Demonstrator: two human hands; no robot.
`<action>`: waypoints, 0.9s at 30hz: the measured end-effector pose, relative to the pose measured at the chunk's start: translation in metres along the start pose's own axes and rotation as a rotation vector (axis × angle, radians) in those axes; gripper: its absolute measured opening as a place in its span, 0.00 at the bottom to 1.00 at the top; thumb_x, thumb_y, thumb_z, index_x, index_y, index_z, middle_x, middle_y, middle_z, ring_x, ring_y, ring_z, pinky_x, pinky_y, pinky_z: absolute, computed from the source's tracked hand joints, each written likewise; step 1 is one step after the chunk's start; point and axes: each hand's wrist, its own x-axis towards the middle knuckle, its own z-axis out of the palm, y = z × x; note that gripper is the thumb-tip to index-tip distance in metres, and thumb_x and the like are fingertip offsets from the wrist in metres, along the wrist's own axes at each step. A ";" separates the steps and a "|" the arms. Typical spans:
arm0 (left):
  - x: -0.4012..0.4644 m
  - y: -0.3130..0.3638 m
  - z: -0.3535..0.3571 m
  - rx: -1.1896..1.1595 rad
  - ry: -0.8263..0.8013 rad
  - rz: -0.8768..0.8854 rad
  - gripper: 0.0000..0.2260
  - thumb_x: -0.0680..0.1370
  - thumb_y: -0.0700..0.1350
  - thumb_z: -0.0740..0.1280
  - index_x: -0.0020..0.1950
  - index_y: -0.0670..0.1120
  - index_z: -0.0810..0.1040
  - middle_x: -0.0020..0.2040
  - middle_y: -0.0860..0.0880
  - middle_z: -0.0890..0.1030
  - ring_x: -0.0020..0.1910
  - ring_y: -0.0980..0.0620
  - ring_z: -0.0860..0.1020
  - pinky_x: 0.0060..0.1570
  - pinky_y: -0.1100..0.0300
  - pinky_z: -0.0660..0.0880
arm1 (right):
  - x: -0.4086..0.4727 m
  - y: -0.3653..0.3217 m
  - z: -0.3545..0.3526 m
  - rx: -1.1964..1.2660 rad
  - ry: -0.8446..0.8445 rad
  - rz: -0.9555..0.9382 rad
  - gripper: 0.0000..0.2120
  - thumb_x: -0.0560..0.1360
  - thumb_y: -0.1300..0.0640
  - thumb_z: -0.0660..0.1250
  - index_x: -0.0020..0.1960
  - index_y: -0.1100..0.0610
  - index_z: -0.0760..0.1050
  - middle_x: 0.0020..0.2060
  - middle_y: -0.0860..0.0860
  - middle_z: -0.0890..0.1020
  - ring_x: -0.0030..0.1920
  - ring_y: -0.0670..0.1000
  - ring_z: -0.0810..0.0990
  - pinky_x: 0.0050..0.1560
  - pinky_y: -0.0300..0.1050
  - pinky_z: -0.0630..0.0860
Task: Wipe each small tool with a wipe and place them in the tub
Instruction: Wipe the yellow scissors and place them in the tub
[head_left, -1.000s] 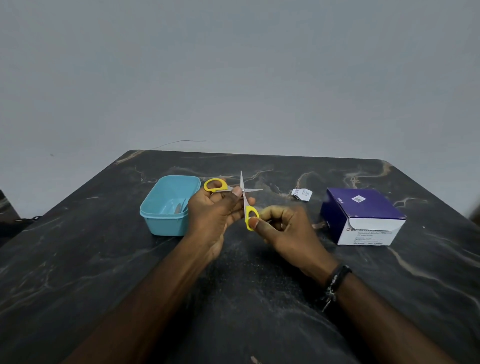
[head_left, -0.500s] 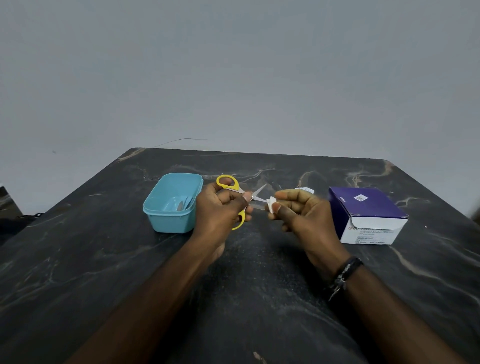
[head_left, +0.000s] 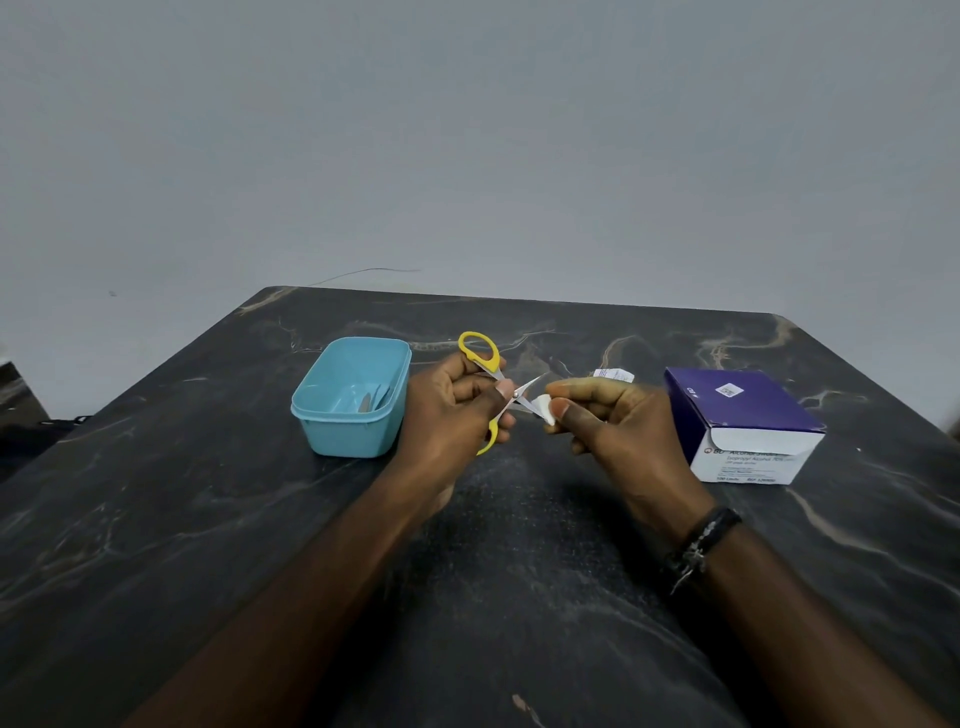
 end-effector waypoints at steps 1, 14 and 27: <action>0.000 0.000 0.000 -0.002 0.003 -0.002 0.06 0.77 0.35 0.68 0.54 0.40 0.77 0.40 0.43 0.81 0.30 0.53 0.78 0.33 0.59 0.78 | 0.000 0.000 0.001 -0.002 -0.002 -0.001 0.07 0.75 0.65 0.70 0.46 0.54 0.82 0.33 0.49 0.86 0.35 0.44 0.82 0.32 0.35 0.75; 0.002 -0.006 0.000 0.037 -0.002 -0.001 0.06 0.77 0.35 0.68 0.54 0.37 0.78 0.36 0.45 0.80 0.29 0.54 0.78 0.30 0.60 0.76 | -0.005 -0.002 0.009 -0.001 -0.040 -0.049 0.04 0.72 0.68 0.72 0.46 0.61 0.82 0.35 0.50 0.85 0.33 0.43 0.82 0.33 0.29 0.73; 0.004 -0.010 0.002 -0.008 -0.008 -0.018 0.04 0.77 0.33 0.67 0.49 0.40 0.78 0.35 0.44 0.79 0.27 0.53 0.75 0.27 0.61 0.74 | -0.005 -0.004 0.012 0.127 -0.018 0.131 0.20 0.69 0.65 0.76 0.49 0.55 0.66 0.37 0.58 0.86 0.32 0.50 0.82 0.30 0.38 0.72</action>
